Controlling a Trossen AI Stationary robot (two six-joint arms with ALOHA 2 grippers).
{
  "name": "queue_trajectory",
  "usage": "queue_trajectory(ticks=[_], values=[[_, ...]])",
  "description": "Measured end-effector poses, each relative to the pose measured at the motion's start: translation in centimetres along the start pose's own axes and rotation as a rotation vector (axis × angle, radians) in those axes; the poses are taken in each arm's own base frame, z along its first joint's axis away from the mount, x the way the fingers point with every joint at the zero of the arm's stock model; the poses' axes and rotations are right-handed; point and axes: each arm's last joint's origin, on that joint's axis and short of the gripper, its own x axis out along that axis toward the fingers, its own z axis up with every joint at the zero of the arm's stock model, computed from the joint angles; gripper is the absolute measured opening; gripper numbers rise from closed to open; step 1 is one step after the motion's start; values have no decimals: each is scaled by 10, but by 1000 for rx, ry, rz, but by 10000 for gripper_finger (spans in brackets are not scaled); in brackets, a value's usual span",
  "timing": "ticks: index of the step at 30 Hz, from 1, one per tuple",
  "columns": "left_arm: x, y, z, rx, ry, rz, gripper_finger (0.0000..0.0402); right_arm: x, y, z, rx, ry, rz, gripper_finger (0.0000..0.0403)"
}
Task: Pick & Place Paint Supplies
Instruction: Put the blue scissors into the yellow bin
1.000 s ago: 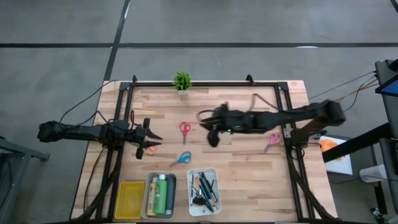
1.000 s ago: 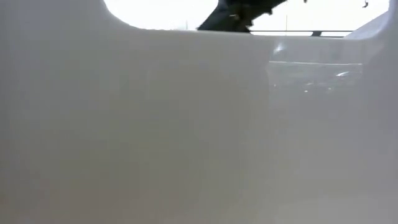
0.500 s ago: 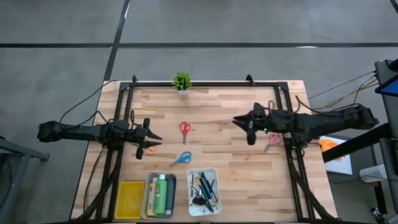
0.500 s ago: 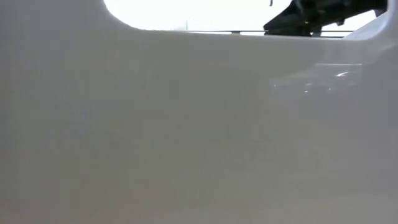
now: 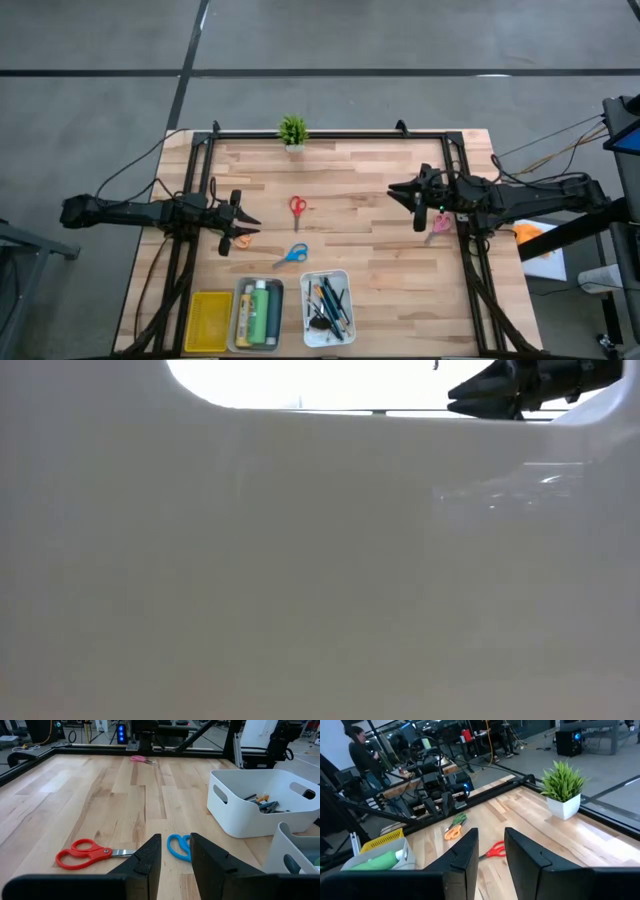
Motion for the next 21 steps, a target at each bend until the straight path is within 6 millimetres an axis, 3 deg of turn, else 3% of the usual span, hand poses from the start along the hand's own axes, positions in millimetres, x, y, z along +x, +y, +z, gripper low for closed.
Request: queue_trajectory(ticks=[18, 21], values=[[0, 0, 0, 71, -1, 1, 104, 0, 1, 4, 7, -8, 2, 93], [0, 0, 3, -59, -35, -7, 104, 0, 1, 3, 7, -7, 2, 93]])
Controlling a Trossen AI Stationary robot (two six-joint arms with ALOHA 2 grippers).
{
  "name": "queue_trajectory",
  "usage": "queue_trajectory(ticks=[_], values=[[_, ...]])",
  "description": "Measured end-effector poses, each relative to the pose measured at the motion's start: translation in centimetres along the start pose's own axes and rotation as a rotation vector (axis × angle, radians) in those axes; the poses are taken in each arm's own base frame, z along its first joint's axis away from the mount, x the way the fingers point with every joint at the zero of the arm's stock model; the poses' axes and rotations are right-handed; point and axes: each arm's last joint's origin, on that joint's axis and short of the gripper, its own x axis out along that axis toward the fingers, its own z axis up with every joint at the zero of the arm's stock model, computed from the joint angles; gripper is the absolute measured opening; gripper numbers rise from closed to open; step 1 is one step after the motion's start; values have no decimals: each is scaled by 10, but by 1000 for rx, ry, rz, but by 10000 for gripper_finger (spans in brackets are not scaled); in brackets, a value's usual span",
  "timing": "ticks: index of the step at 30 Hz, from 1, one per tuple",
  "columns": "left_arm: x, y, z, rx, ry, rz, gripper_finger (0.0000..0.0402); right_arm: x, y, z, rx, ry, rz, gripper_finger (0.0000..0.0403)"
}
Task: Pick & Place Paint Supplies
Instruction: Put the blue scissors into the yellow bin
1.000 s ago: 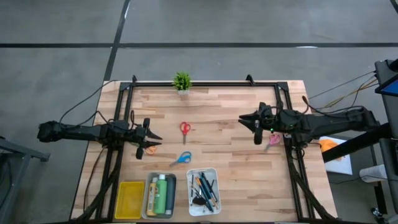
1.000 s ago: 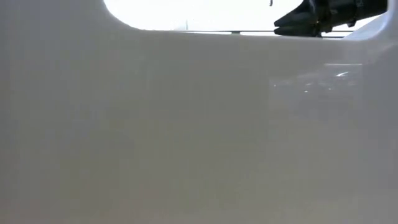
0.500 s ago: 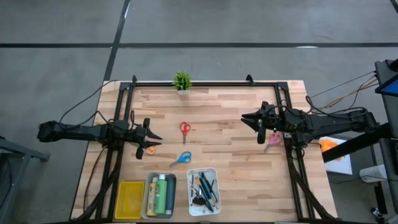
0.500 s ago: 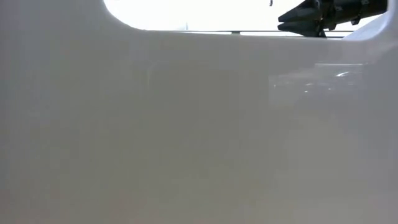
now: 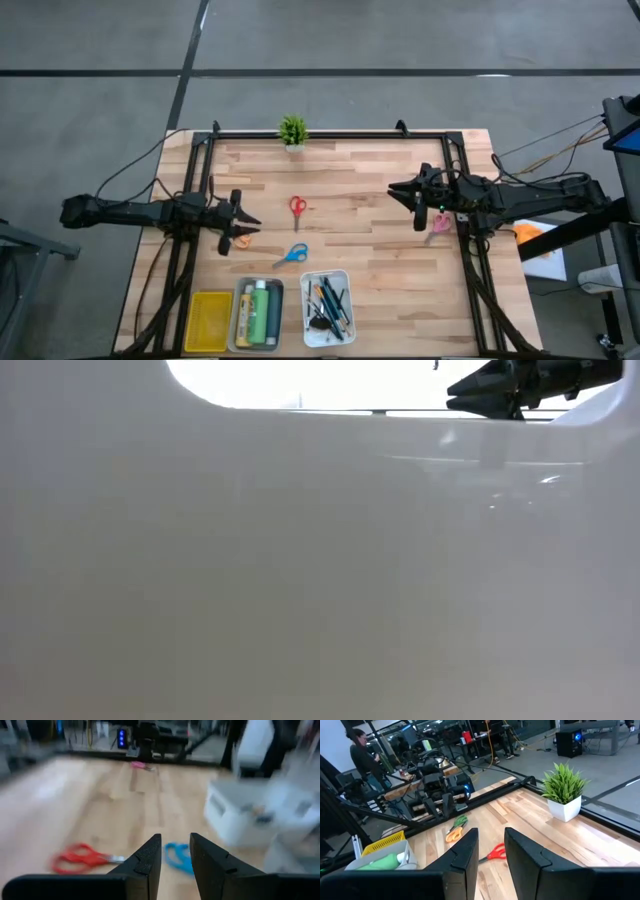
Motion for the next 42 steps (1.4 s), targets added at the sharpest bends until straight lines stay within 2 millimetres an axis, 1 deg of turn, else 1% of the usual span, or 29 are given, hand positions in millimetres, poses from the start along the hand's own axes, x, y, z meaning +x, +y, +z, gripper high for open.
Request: queue_trajectory(ticks=[3, 4, 5, 7, 9, 13, 16, 19, 23, 25, 29, 33, 39, 42], values=[[-1, 0, 8, -342, -45, 0, 104, 0, 0, 0, 1, 2, -1, 93], [-2, 0, 13, -420, -36, 2, 104, 1, 0, 0, 0, 3, -2, 93], [-3, -1, 19, -446, -19, -11, 104, 1, 0, 0, -1, 4, -1, 93], [-7, -4, 33, -425, 15, -38, 104, 1, 0, -1, 2, 5, -3, 93], [-12, -6, 48, -407, 65, -22, 104, 1, 0, -1, 1, 6, -3, 93], [-14, -9, 83, -401, 129, -5, 104, 1, 0, -1, 1, 7, -3, 93], [-5, -9, 101, -418, 221, 20, 104, 1, 0, -1, 1, 7, -3, 93], [11, -9, 113, -362, 308, 24, 104, 1, 0, -1, 1, 7, -3, 93], [41, -5, 116, -351, 435, 29, 104, 1, 0, -1, 1, 7, -3, 93], [55, -3, 112, -364, 498, 45, 104, 1, 0, -1, 1, 7, -3, 93], [84, 2, 107, -479, 580, 96, 104, 1, 0, -1, 0, 7, -3, 93], [113, 6, 107, -509, 630, 119, 104, 1, 0, -1, 0, 7, -3, 93], [140, 4, 107, -516, 826, 171, 104, 1, 0, -1, 0, 8, -3, 93], [153, 6, 102, -503, 894, 251, 104, 1, 0, -1, 0, 7, -3, 93]])
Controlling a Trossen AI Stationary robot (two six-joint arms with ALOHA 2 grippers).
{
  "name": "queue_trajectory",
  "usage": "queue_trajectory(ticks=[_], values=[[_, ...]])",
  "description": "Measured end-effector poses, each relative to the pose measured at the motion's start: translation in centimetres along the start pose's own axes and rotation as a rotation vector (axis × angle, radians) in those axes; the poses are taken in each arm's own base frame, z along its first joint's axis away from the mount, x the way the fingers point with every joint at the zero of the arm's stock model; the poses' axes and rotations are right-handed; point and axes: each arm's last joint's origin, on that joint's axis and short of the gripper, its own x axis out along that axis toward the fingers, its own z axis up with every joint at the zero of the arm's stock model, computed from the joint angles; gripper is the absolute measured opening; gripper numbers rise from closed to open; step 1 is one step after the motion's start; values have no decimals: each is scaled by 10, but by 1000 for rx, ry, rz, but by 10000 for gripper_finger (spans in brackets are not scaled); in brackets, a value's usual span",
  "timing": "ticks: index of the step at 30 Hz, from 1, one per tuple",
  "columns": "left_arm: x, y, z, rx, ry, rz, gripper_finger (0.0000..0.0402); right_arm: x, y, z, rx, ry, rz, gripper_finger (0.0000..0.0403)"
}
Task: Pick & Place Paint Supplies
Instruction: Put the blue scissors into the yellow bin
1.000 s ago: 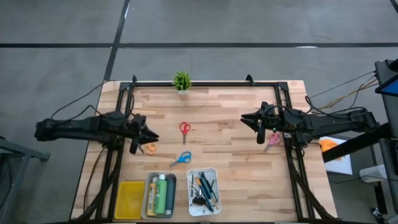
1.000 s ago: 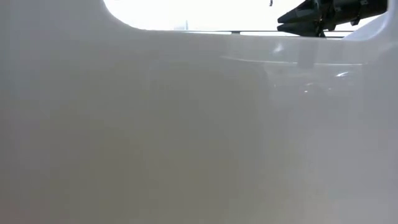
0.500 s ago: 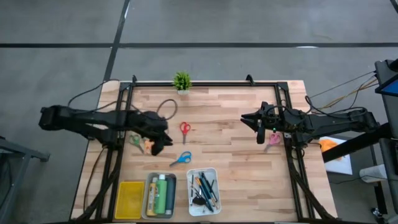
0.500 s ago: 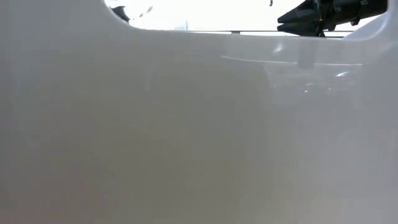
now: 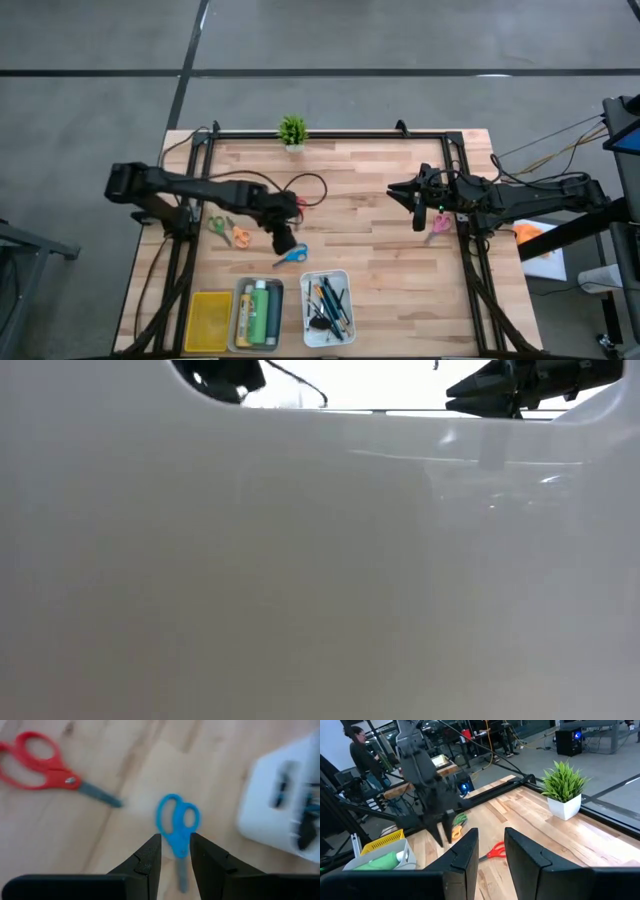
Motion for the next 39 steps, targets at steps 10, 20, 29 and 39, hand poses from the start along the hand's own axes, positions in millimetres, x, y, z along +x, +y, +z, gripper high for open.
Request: queue_trajectory(ticks=[10, 20, 29, 39], values=[[46, 6, 3, -186, 162, 31, 104, 0, 0, 0, -1, 2, -1, 93], [53, 0, 3, -70, 124, 41, 104, 0, 0, 0, -1, 2, -1, 93], [67, -2, 2, -56, 124, 53, 104, 0, 0, 0, -1, 2, -1, 93], [86, 2, 1, -56, 151, 77, 104, 0, 0, 0, -1, 2, -1, 93]])
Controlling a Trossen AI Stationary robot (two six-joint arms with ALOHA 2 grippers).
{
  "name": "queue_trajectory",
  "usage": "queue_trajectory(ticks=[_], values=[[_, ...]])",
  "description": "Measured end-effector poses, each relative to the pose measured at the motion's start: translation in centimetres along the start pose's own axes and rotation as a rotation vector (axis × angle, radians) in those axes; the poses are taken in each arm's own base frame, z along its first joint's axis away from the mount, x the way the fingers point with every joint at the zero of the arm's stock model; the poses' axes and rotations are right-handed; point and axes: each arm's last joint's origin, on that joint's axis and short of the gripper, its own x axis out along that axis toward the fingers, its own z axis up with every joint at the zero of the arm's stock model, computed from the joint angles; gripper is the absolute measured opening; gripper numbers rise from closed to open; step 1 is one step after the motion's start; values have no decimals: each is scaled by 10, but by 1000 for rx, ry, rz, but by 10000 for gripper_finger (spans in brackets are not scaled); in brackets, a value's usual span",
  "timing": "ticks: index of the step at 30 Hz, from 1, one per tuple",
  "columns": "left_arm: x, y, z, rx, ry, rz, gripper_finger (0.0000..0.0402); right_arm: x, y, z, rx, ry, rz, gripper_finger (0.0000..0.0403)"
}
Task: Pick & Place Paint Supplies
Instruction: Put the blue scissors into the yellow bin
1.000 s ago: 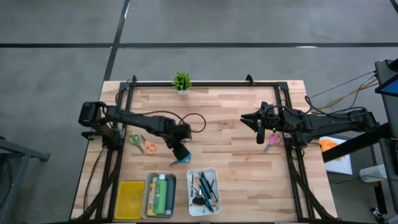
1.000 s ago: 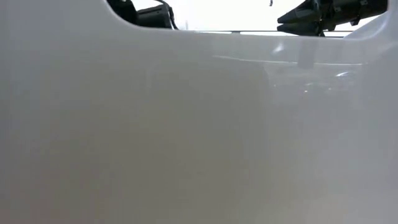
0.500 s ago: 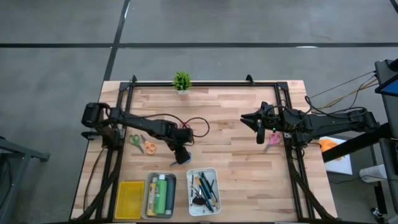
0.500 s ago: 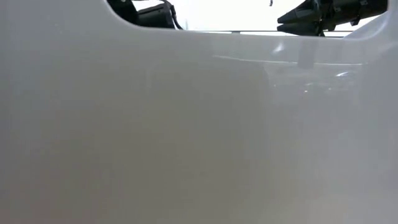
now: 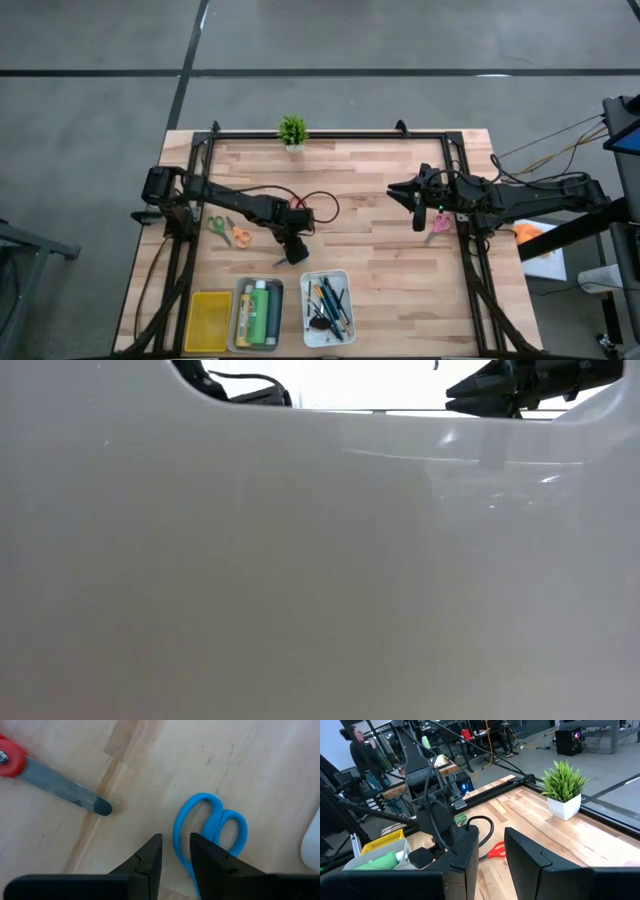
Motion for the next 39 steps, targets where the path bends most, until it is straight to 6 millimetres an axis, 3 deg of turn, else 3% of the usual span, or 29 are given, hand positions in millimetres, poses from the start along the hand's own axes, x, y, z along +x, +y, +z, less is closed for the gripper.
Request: queue_trajectory(ticks=[8, 15, 25, 34, 39], values=[[4, 0, 1, 88, 7, 3, 98, 0, 0, 0, 0, 0, 0, 93], [5, 1, 1, 93, -2, 23, 10, 0, 0, 0, 0, 0, 0, 93], [0, 1, 1, 100, -17, 18, 1, 0, 0, 0, 0, 0, 0, 93], [-51, 6, -9, 85, -75, 82, 0, 0, 0, 0, 0, 0, 0, 93], [-87, 12, -26, -51, -86, 120, 0, 0, 0, 0, 0, 0, 0, 93]])
